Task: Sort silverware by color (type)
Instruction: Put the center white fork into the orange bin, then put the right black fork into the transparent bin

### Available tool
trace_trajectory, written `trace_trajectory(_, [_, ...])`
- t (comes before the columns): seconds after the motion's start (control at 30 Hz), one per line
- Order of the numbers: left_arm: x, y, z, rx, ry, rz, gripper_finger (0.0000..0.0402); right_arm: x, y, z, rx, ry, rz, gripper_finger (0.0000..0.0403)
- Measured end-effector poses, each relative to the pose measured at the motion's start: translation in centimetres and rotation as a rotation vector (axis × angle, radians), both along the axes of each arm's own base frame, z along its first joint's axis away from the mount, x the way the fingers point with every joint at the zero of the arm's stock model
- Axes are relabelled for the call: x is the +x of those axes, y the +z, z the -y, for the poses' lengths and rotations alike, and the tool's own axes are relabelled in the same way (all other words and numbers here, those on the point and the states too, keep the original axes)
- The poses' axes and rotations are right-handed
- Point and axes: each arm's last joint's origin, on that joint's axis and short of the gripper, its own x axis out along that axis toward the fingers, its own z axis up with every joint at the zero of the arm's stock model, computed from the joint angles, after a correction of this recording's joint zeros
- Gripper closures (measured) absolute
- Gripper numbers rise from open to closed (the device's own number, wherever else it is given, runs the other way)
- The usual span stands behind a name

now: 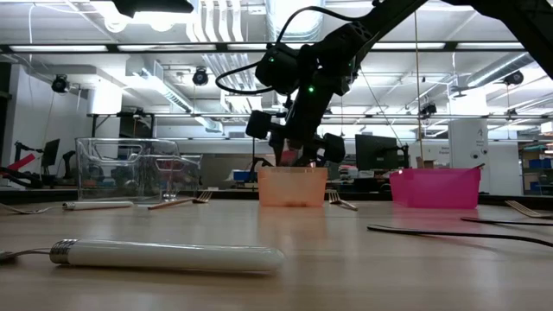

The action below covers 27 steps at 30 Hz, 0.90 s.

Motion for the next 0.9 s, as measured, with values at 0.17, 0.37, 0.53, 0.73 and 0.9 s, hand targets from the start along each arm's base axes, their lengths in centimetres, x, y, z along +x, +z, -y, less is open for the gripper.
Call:
trace_trajectory(0.17, [0.0, 0.0, 0.0, 0.000, 0.000, 0.000, 0.0388, 0.0, 0.0, 0.0, 0.000, 0.000, -0.001, 0.0257])
trace_trajectory(0.37, [0.0, 0.0, 0.0, 0.002, 0.000, -0.002, 0.0388, 0.0, 0.0, 0.0, -0.001, 0.001, -0.001, 0.0239])
trace_trajectory(0.53, [0.0, 0.0, 0.0, 0.002, 0.000, -0.002, 0.0388, 0.0, 0.1, 0.0, -0.017, 0.034, -0.033, 0.0239])
trace_trajectory(0.73, [0.0, 0.0, 0.0, 0.002, 0.000, -0.002, 0.0388, -0.1, 0.7, -0.3, -0.036, 0.070, -0.049, 0.0238])
trace_trajectory(0.9, [0.0, 0.0, 0.0, 0.002, 0.000, -0.001, 0.0388, -0.1, 1.4, -0.7, -0.059, 0.126, -0.078, 0.0239])
